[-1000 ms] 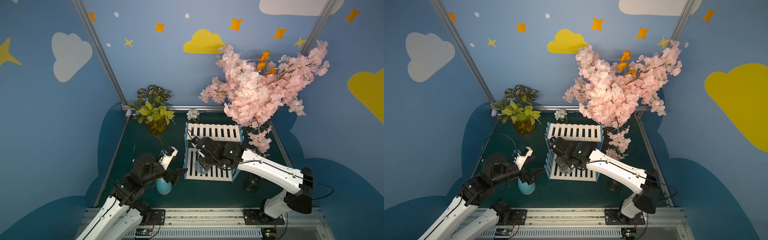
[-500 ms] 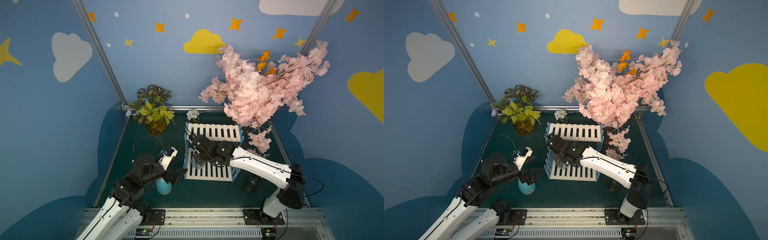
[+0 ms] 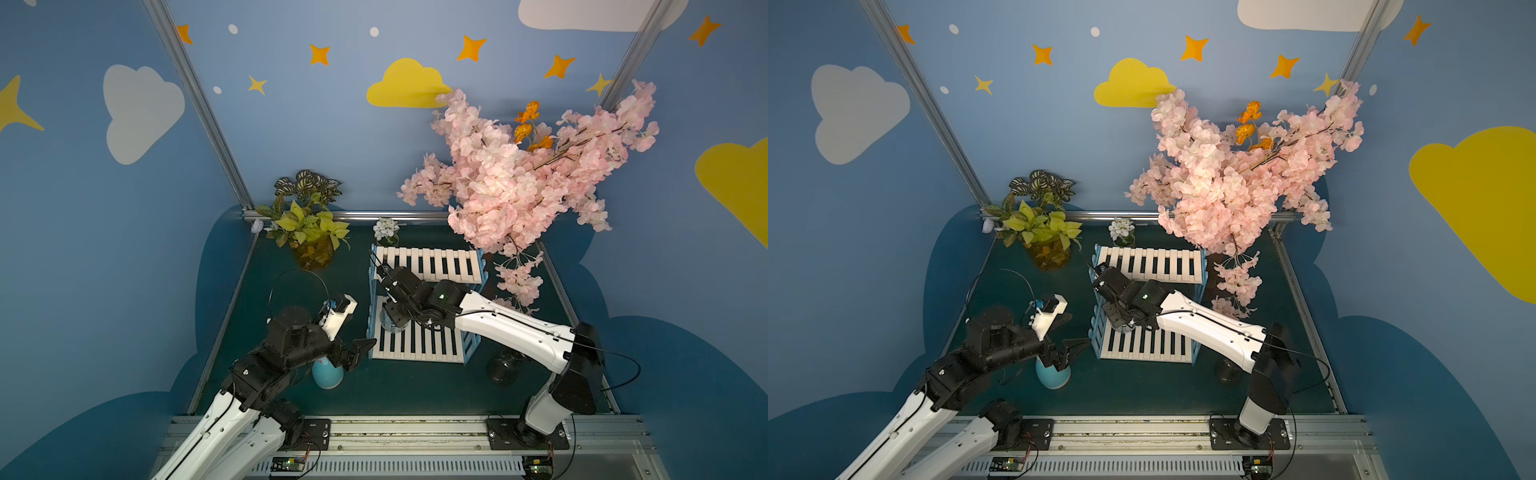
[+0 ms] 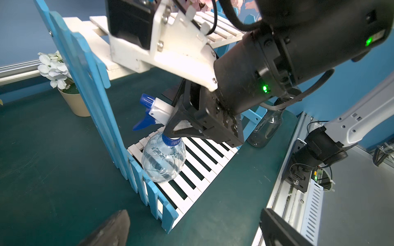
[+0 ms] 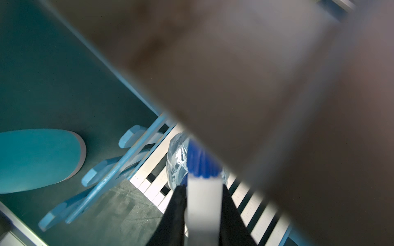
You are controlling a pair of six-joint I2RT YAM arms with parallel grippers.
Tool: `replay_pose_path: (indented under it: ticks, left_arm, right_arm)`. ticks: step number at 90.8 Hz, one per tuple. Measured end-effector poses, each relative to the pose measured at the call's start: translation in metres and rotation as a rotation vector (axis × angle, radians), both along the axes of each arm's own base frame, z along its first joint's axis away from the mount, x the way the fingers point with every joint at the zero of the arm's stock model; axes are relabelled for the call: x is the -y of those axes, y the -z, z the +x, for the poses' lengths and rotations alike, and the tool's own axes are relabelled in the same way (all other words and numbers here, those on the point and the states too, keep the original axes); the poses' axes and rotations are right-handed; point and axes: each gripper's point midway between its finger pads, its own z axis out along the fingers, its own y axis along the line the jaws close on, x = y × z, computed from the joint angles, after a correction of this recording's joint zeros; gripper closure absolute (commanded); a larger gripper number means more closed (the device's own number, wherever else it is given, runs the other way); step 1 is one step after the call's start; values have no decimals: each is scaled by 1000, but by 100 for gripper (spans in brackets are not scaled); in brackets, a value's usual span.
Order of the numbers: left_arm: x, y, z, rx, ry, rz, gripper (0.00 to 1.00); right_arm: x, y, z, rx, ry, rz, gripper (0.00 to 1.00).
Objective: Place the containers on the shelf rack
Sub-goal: 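Place the container on the shelf.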
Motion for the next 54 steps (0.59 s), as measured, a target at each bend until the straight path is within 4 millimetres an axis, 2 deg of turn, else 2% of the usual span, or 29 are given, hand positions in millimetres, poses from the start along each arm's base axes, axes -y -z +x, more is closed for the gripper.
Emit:
replay_pose_path:
  ticks: [20, 54]
  left_arm:
    - [0, 0, 0, 0, 1, -1, 1]
    - [1, 0, -1, -2, 6, -2, 1]
  right_arm:
    - [-1, 0, 2, 3, 3, 7, 76]
    - [-1, -1, 2, -1, 16, 17, 61]
